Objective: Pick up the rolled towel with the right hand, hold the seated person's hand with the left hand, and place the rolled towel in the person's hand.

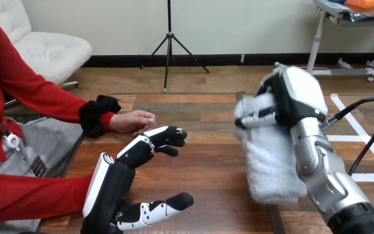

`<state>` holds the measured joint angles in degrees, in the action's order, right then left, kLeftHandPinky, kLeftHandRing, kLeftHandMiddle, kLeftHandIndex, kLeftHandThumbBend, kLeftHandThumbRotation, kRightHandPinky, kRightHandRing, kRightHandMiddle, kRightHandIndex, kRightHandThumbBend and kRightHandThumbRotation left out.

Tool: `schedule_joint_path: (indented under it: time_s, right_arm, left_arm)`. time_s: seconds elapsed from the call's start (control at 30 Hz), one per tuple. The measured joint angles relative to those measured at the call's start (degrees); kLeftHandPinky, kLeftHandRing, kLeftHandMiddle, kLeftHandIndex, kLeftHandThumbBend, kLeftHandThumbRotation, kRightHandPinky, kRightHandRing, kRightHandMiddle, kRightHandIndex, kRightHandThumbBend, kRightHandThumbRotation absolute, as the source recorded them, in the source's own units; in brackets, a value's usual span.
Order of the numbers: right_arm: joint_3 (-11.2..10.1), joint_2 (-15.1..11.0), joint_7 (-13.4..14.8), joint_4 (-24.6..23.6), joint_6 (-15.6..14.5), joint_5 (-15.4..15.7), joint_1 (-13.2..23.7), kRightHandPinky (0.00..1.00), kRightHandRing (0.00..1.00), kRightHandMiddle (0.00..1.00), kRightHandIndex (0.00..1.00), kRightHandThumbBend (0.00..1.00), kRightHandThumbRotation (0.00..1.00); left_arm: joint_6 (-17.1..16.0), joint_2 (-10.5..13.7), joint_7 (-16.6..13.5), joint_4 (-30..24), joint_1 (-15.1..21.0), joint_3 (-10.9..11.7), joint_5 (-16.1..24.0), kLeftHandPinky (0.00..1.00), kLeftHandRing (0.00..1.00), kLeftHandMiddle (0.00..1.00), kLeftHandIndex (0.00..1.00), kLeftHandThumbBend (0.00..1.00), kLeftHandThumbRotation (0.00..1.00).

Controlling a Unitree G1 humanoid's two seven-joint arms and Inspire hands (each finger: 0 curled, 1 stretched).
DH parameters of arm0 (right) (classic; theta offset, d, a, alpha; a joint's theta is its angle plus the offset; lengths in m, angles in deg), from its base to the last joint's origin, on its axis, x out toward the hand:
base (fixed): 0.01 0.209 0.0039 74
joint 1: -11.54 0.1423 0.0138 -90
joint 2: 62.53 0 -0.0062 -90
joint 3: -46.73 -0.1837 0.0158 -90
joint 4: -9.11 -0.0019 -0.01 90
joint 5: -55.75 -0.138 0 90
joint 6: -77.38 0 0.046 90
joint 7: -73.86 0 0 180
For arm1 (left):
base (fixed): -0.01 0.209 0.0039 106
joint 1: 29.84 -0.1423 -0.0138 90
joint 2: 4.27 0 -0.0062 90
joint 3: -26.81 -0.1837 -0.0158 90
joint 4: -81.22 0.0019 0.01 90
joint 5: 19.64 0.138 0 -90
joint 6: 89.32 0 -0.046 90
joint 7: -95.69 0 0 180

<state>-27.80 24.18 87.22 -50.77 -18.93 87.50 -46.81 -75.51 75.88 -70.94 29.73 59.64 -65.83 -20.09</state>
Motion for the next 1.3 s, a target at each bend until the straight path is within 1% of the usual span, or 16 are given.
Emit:
schedule_joint_path:
  time_s: [0.13,0.3,0.47,0.57,1.0,1.3]
  right_arm:
    - [-0.68,-0.23,1.09,-1.28,2.85,-0.38,-0.53,0.18,0.22,0.28,0.28,0.84,0.00]
    - [-1.74,-0.32,2.19,-3.16,5.69,-0.90,-1.28,0.17,0.21,0.27,0.28,0.82,0.00]
    - [-2.89,-0.31,3.77,-4.31,9.27,-2.46,-2.09,0.17,0.21,0.27,0.27,0.80,0.00]
    - [-3.33,-0.29,4.60,-4.88,10.99,-2.74,-2.45,0.17,0.21,0.27,0.27,0.79,0.00]
    - [-4.82,0.35,9.26,-5.47,19.32,-2.73,-3.80,0.18,0.21,0.26,0.26,0.79,0.00]
    - [-4.91,1.50,13.82,-4.38,25.92,-2.43,-4.14,0.17,0.19,0.24,0.26,0.80,0.00]
  left_arm:
    - [0.15,0.12,-0.40,0.00,0.00,0.65,1.34,0.64,0.72,0.75,0.75,0.78,0.45]
    - [0.38,0.32,-1.10,-0.01,0.00,1.37,2.99,0.63,0.72,0.75,0.75,0.78,0.45]
    - [0.78,0.60,-1.73,-0.02,0.00,1.71,4.16,0.63,0.72,0.75,0.75,0.78,0.45]
    - [1.05,0.72,-2.36,-0.08,0.00,2.02,5.17,0.63,0.72,0.75,0.75,0.78,0.46]
    - [3.28,0.85,-5.38,-1.44,-0.10,3.72,10.12,0.65,0.73,0.76,0.77,0.79,0.48]
    - [5.37,1.06,-7.93,-3.69,-0.45,4.20,13.56,0.66,0.74,0.76,0.78,0.80,0.52]
